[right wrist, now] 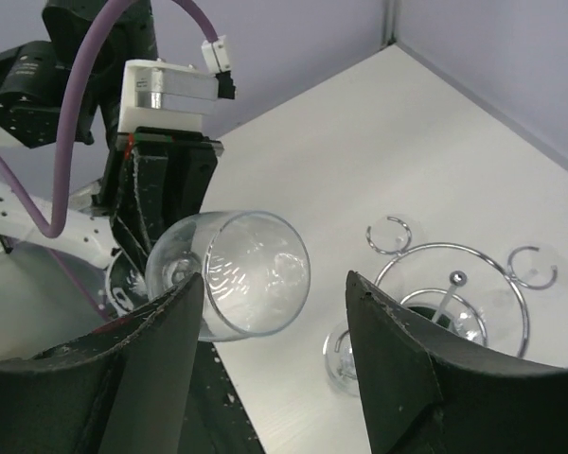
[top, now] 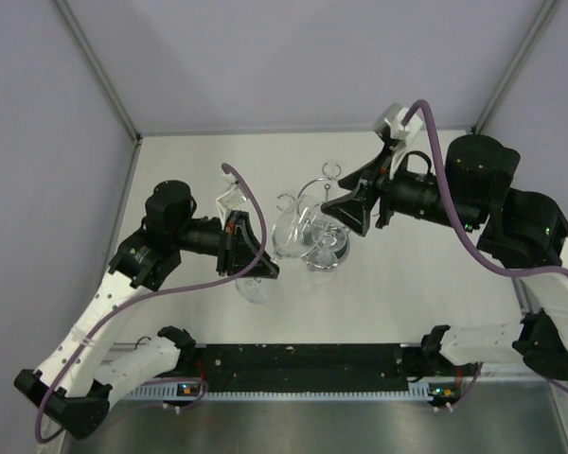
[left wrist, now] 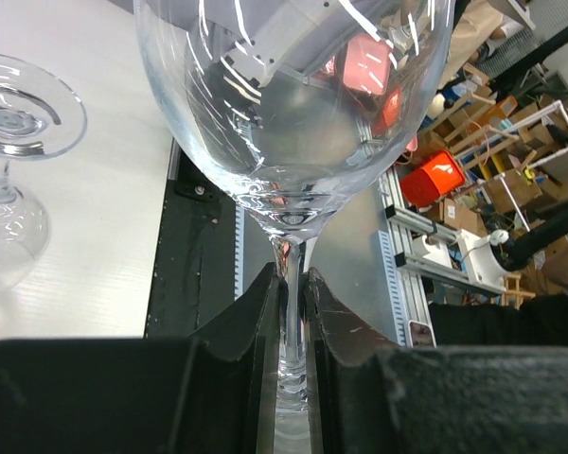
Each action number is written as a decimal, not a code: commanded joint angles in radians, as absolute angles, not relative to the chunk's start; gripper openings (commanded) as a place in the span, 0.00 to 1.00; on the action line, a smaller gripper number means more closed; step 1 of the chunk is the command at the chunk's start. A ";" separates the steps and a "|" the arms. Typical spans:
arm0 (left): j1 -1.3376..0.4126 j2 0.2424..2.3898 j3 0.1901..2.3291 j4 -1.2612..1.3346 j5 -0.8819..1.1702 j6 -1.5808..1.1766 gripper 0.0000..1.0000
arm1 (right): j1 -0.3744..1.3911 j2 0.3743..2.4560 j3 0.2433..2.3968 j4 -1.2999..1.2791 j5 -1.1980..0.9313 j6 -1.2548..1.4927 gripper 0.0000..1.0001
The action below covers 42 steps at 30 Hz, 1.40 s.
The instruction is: Take the wine glass off the wine glass rack
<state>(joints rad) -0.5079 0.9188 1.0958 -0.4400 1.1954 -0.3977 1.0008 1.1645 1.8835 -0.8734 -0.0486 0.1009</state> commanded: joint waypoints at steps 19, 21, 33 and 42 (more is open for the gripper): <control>-0.569 0.881 1.143 -0.489 1.230 -0.272 0.00 | 1.006 1.296 1.947 -0.977 -0.413 0.256 0.51; -0.571 0.879 1.144 -0.499 1.221 -0.262 0.00 | 1.006 1.299 1.930 -0.979 -0.431 0.252 0.46; -0.577 0.887 1.129 -0.528 1.118 -0.183 0.00 | 0.994 1.253 1.841 -0.927 -0.561 0.270 0.00; -0.578 0.965 1.138 -0.476 1.034 -0.193 0.31 | 0.956 1.163 1.727 -0.862 -0.535 0.276 0.00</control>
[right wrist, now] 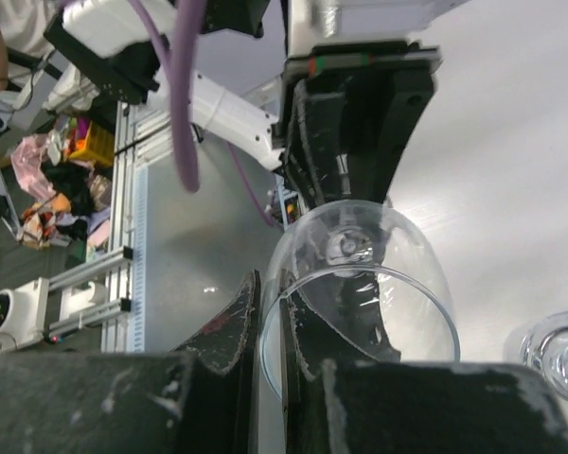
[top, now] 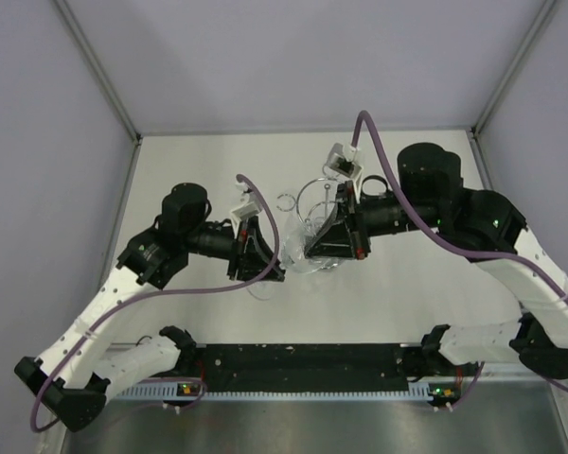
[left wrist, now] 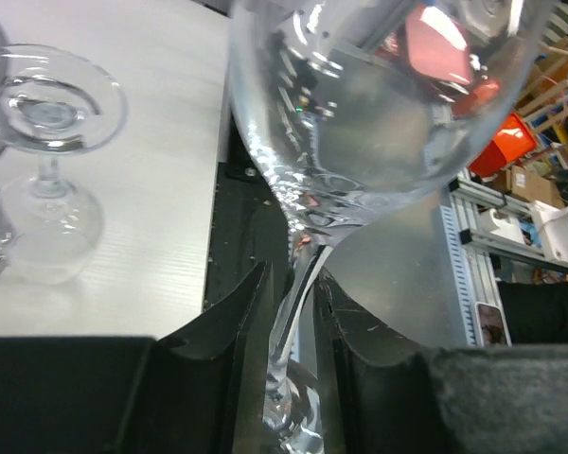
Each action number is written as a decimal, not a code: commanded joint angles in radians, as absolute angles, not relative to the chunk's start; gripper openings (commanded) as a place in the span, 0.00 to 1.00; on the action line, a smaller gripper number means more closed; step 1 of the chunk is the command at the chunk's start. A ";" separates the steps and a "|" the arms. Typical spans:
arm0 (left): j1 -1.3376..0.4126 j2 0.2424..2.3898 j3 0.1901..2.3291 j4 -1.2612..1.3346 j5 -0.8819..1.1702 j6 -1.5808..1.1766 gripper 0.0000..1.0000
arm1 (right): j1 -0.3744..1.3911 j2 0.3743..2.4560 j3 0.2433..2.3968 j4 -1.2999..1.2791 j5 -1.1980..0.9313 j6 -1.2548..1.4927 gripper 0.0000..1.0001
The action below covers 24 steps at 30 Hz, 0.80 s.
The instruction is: Take the wine glass off the wine glass rack
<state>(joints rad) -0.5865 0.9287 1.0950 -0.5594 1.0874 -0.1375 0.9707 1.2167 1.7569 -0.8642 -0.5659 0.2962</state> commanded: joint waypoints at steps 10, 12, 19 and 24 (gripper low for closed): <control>-0.577 0.936 1.101 -0.221 1.120 -0.302 0.60 | 0.897 1.077 1.721 -0.926 -0.470 0.268 0.00; -0.577 0.943 1.111 -0.230 1.097 -0.302 0.60 | 0.896 1.068 1.764 -0.989 -0.419 0.259 0.00; -0.577 0.950 1.100 -0.268 0.994 -0.284 0.60 | 0.896 1.012 1.908 -1.103 -0.186 0.278 0.00; -0.578 0.973 1.094 -0.316 0.838 -0.270 0.59 | 0.894 1.034 2.005 -1.134 0.039 0.272 0.00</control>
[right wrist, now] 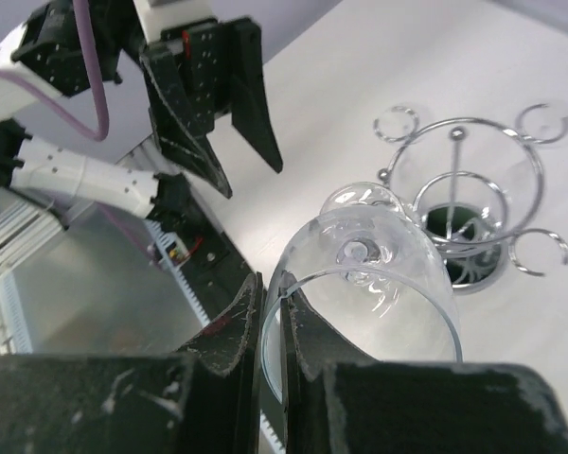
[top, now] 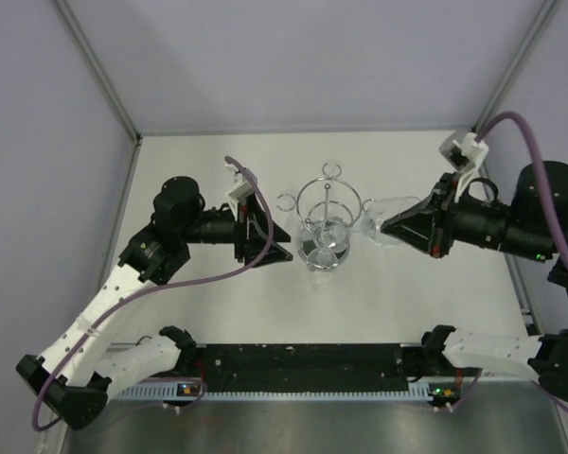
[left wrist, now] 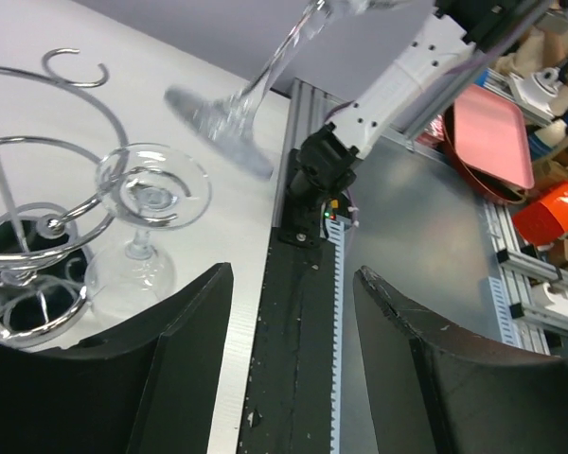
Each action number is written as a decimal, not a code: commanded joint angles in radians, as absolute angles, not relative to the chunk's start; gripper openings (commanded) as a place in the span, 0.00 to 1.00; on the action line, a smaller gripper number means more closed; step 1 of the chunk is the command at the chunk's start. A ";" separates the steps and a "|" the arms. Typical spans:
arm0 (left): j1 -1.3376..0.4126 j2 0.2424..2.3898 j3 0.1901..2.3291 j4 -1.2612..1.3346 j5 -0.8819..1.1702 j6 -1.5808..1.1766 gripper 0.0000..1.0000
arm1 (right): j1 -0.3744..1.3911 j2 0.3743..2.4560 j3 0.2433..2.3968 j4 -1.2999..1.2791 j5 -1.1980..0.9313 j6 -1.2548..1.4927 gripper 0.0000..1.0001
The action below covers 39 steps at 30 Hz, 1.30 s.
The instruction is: Take the wine glass off the wine glass rack
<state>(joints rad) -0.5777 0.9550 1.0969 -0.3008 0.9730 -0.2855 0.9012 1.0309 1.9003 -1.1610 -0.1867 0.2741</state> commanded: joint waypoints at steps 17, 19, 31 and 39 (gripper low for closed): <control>-0.578 0.957 1.031 -0.350 0.732 -0.222 0.59 | 0.680 1.451 2.373 -1.128 0.350 0.178 0.00; -0.577 0.953 1.034 -0.362 0.721 -0.219 0.59 | 0.582 1.500 2.356 -1.079 0.309 0.205 0.00; -0.575 0.946 0.996 -0.344 0.727 -0.241 0.59 | 0.322 1.888 2.476 -0.962 0.003 0.345 0.00; -0.575 0.969 0.988 -0.344 0.706 -0.252 0.59 | 0.264 2.057 2.484 -0.945 -0.043 0.362 0.00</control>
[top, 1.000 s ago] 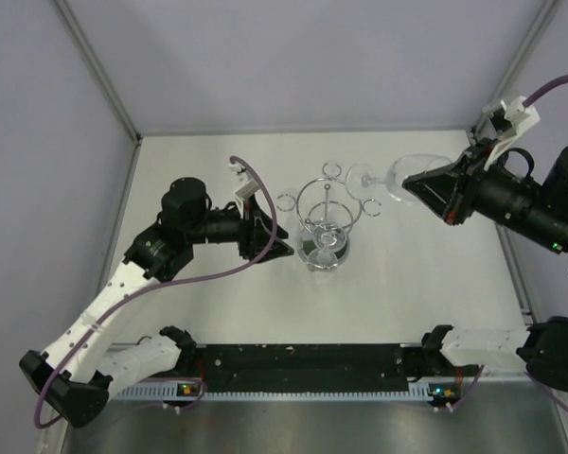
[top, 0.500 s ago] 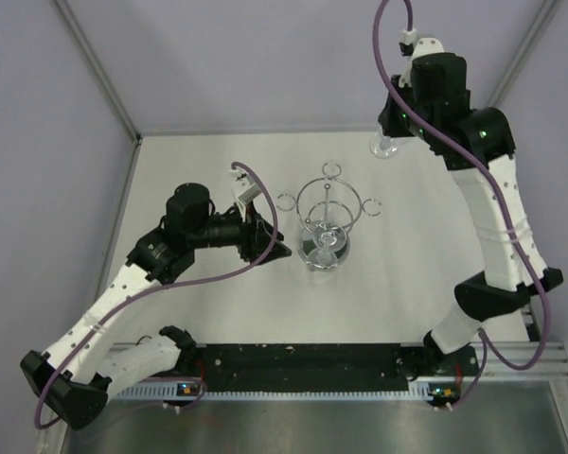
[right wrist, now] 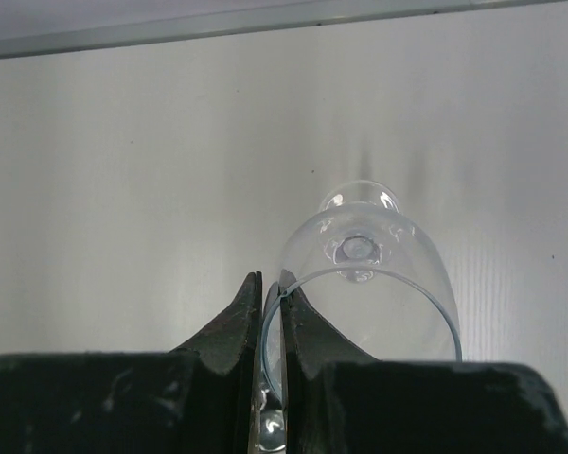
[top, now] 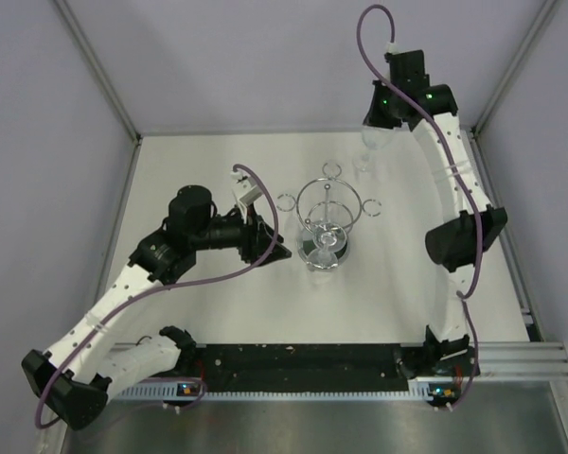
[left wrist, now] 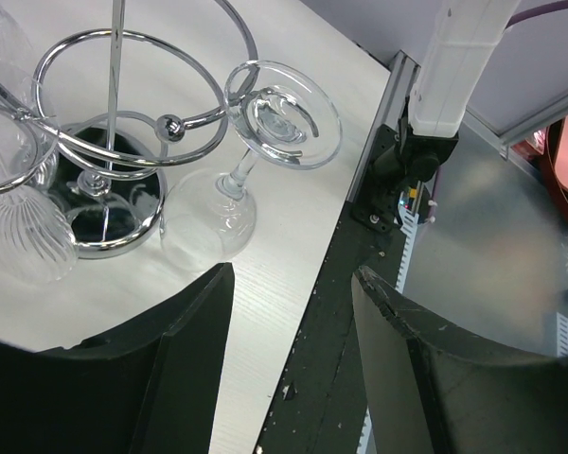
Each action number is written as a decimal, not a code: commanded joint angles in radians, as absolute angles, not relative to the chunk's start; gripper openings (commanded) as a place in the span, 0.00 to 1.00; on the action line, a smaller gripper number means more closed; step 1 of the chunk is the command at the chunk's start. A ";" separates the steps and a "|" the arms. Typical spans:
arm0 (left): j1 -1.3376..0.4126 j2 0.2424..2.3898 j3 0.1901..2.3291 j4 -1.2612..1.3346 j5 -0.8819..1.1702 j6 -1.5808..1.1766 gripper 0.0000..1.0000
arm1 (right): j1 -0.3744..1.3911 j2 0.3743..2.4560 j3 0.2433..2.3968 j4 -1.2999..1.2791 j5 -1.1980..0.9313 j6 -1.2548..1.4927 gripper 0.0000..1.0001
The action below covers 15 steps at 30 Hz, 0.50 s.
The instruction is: Take the wine glass off the wine glass rack
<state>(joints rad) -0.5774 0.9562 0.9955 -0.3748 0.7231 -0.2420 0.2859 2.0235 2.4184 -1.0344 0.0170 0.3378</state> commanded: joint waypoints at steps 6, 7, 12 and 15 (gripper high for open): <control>-0.575 0.983 0.988 -0.345 0.707 -0.253 0.59 | 0.261 2.131 2.477 -0.934 -0.038 0.360 0.00; -0.575 0.985 0.988 -0.347 0.709 -0.255 0.59 | 0.259 2.138 2.477 -0.934 -0.044 0.360 0.00; -0.575 0.994 0.988 -0.345 0.709 -0.256 0.59 | 0.247 2.192 2.477 -0.916 -0.058 0.371 0.00; -0.575 1.000 0.988 -0.345 0.709 -0.256 0.59 | 0.247 2.213 2.480 -0.894 -0.063 0.379 0.00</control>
